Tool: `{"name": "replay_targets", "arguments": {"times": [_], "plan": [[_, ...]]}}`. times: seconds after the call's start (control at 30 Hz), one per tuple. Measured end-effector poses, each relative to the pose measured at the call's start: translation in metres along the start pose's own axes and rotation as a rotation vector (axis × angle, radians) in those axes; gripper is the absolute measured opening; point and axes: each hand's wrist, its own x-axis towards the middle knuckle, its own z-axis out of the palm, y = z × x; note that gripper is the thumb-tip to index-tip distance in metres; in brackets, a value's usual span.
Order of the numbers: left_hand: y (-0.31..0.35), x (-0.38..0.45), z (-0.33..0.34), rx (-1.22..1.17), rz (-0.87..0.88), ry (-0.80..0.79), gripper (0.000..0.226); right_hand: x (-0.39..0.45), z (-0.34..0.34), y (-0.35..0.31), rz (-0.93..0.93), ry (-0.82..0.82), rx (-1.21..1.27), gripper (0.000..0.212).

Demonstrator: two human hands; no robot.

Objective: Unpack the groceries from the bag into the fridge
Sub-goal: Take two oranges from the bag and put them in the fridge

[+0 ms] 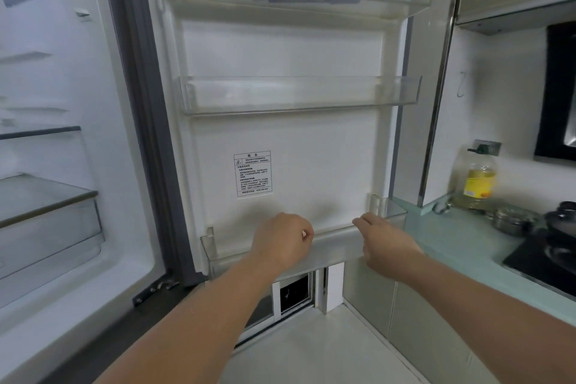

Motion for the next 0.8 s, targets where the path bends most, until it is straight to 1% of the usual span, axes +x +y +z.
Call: {"name": "replay_targets", "arguments": {"times": [0.1,0.17,0.23,0.27,0.33,0.4,0.5,0.6,0.8], "plan": [[0.001,-0.003,0.003,-0.096,-0.02,0.006,0.023,-0.011,-0.004,0.0,-0.022,0.015,0.007,0.051],[0.01,-0.005,0.008,-0.095,0.017,-0.023,0.039,-0.024,-0.007,0.003,-0.009,0.009,-0.006,0.05],[0.025,-0.006,0.014,-0.045,0.063,-0.054,0.057,-0.04,-0.009,0.012,0.024,-0.005,-0.038,0.047],[0.035,-0.007,0.017,-0.023,0.088,-0.064,0.063,-0.049,-0.012,0.02,0.044,-0.014,-0.056,0.046],[0.061,-0.009,0.023,-0.006,0.137,-0.089,0.066,-0.072,-0.019,0.038,0.094,-0.032,-0.096,0.048],[0.091,-0.015,0.026,0.007,0.183,-0.119,0.065,-0.104,-0.032,0.059,0.147,-0.043,-0.139,0.054],[0.142,-0.027,0.028,-0.002,0.254,-0.149,0.066,-0.164,-0.056,0.091,0.228,-0.023,-0.172,0.066],[0.206,-0.047,0.028,-0.049,0.341,-0.171,0.067,-0.241,-0.083,0.124,0.331,0.013,-0.173,0.07],[0.374,-0.123,0.039,-0.041,0.652,-0.258,0.061,-0.44,-0.133,0.182,0.615,0.041,-0.203,0.077]]}}
